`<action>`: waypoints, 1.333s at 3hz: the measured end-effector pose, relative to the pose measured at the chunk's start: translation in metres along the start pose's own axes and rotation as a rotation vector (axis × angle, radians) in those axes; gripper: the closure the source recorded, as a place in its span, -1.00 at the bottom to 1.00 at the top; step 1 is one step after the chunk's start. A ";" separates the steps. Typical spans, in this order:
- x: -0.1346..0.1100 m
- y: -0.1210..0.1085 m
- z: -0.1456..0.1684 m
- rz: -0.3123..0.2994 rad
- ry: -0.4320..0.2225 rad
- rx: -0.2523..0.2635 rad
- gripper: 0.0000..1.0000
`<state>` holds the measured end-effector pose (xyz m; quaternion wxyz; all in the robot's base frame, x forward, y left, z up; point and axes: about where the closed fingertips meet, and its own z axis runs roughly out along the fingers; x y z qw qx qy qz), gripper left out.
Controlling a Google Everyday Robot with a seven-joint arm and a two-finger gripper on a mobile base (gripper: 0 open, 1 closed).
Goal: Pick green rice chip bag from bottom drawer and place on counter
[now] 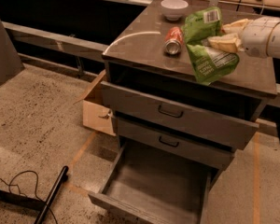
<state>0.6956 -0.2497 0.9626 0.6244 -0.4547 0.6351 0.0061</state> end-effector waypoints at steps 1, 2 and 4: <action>0.016 -0.007 0.009 -0.003 0.024 0.021 1.00; 0.040 -0.007 0.022 0.013 0.055 0.035 1.00; 0.068 -0.009 0.037 0.031 0.089 0.086 0.19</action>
Offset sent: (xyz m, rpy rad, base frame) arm 0.0476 -0.0300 -0.0648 -0.0096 0.0548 -0.1192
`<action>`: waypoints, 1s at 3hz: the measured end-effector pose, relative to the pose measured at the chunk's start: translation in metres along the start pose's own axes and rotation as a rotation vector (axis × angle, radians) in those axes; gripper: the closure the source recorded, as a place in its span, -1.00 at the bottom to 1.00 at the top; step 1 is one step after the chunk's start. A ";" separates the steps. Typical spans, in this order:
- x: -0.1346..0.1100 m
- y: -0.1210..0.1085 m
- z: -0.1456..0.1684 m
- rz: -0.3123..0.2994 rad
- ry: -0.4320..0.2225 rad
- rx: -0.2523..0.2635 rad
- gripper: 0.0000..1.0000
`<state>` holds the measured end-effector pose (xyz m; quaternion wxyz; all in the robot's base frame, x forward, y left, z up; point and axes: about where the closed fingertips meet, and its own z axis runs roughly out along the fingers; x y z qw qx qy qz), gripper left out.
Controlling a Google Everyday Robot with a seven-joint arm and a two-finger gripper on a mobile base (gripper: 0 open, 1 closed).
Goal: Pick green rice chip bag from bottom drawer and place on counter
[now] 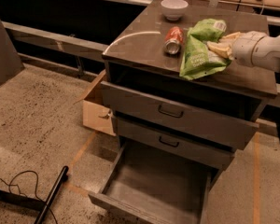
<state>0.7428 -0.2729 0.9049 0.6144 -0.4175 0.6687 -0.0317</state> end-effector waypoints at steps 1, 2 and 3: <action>0.014 -0.003 0.003 0.000 0.033 0.071 -0.28; 0.021 -0.008 0.001 -0.012 0.060 0.136 -0.77; 0.022 -0.011 -0.004 -0.018 0.077 0.168 -1.00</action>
Offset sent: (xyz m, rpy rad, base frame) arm 0.0040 -0.0320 -0.0166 -0.0500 -0.0827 -0.2244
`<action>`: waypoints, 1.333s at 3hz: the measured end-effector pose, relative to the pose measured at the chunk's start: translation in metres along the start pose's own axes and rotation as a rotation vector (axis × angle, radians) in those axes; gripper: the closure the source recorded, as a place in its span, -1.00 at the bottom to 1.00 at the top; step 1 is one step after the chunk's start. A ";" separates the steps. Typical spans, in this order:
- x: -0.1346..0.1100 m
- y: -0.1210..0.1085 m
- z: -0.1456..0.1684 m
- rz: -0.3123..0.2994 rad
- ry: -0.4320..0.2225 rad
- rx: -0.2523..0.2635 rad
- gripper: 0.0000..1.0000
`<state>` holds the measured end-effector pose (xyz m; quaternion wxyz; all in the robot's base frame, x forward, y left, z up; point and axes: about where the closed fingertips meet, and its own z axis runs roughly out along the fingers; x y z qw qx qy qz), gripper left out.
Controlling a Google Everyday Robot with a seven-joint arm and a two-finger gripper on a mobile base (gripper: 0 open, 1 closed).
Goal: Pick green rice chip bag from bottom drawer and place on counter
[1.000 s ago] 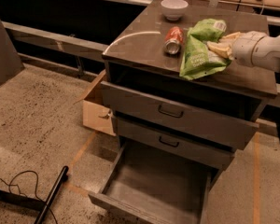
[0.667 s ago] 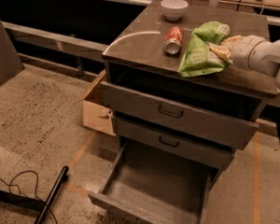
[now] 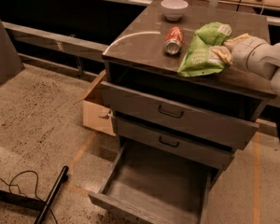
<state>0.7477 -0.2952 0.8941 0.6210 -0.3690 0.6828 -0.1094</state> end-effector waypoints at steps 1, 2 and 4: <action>-0.002 -0.005 -0.010 0.022 -0.009 0.032 -1.00; -0.010 -0.008 -0.029 0.057 -0.028 0.061 -1.00; -0.028 -0.009 -0.058 0.125 -0.054 0.075 -1.00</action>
Offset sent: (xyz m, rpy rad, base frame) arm -0.0529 -0.0140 0.0281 0.1169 -0.0693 -0.0729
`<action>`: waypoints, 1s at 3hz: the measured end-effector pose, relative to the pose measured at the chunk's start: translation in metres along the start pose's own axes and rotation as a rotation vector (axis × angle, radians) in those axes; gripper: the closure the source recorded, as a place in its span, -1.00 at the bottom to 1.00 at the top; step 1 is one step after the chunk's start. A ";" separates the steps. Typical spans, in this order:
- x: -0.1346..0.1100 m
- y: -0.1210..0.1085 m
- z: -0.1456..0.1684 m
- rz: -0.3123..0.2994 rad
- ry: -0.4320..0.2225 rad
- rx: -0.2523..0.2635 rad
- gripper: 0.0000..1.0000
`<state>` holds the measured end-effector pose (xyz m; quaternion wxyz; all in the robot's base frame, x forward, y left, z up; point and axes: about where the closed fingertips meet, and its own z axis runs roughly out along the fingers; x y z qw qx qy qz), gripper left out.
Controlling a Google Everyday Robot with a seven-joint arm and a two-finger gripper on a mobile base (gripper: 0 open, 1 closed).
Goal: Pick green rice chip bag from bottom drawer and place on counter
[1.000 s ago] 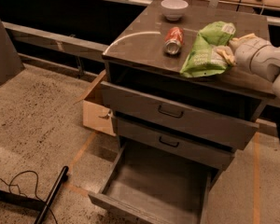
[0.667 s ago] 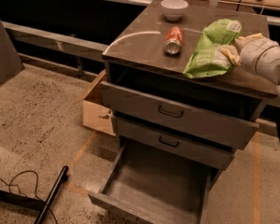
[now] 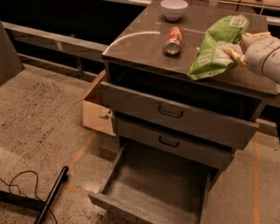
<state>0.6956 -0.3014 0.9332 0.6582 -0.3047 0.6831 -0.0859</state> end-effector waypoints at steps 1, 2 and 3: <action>-0.001 0.004 -0.001 0.035 -0.011 -0.008 -1.00; -0.002 0.010 0.003 0.061 -0.009 -0.014 -1.00; -0.002 0.010 0.002 0.062 -0.008 -0.013 -1.00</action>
Offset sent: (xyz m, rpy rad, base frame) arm 0.0029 0.0112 -0.0136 0.0807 0.0071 0.0089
